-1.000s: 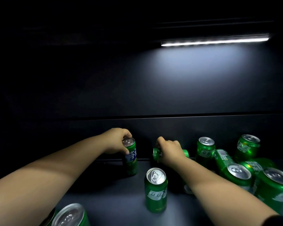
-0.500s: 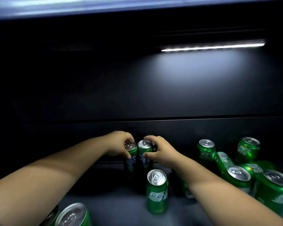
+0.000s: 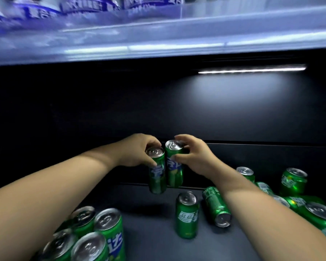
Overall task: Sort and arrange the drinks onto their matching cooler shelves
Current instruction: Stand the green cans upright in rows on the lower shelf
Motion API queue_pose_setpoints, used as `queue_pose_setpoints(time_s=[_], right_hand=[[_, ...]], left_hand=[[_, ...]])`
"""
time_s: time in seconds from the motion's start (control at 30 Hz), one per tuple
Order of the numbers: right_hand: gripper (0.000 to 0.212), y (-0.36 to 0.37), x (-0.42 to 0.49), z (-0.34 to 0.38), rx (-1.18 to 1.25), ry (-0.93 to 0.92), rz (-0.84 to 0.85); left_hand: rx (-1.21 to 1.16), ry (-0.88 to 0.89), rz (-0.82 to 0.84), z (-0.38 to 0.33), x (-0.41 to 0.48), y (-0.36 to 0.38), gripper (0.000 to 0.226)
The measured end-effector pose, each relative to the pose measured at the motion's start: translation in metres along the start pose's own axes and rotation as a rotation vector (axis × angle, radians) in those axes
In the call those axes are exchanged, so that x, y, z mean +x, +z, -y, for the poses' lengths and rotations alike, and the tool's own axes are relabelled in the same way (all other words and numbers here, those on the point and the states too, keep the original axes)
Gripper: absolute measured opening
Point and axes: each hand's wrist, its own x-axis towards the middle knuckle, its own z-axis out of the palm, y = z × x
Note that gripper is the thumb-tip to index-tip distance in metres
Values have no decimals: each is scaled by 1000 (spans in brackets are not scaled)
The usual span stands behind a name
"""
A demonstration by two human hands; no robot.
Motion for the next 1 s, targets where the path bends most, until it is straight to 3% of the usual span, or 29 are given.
queue_pose_setpoints(time_s=[0.17, 0.3, 0.53, 0.73, 1.0], right_hand=[[65, -8, -17, 44, 159, -17, 32], [63, -3, -44, 57, 129, 97, 112], [69, 29, -101, 64, -52, 198, 180], [73, 66, -146, 60, 112, 307, 180], [52, 84, -181, 72, 343, 392, 199]], left_hand=[[-120, -22, 65, -25, -58, -24, 52], [54, 76, 138, -40, -104, -22, 62], [26, 151, 300, -37, -164, 12, 57], [181, 224, 191, -22, -203, 30, 65], [258, 290, 107, -5, -213, 34, 65]])
